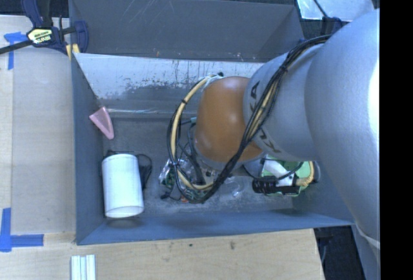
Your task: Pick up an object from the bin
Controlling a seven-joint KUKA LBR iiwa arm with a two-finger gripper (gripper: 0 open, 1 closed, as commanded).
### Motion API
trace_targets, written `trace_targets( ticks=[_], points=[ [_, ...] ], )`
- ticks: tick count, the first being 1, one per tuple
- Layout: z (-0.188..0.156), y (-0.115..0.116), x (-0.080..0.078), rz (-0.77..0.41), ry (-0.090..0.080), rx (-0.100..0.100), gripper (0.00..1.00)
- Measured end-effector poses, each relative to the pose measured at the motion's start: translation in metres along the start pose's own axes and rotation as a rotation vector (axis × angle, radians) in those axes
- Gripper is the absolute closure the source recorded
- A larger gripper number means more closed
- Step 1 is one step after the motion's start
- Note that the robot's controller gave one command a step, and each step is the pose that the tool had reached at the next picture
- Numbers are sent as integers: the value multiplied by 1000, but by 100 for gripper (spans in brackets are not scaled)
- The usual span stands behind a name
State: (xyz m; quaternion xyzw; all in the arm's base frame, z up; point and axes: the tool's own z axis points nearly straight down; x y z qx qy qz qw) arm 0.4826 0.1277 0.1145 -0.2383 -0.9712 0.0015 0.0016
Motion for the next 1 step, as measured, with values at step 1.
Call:
trace_targets(
  ticks=[1],
  points=[
    [-12, -1, 1, 0, 3, 2, 100]
  ],
)
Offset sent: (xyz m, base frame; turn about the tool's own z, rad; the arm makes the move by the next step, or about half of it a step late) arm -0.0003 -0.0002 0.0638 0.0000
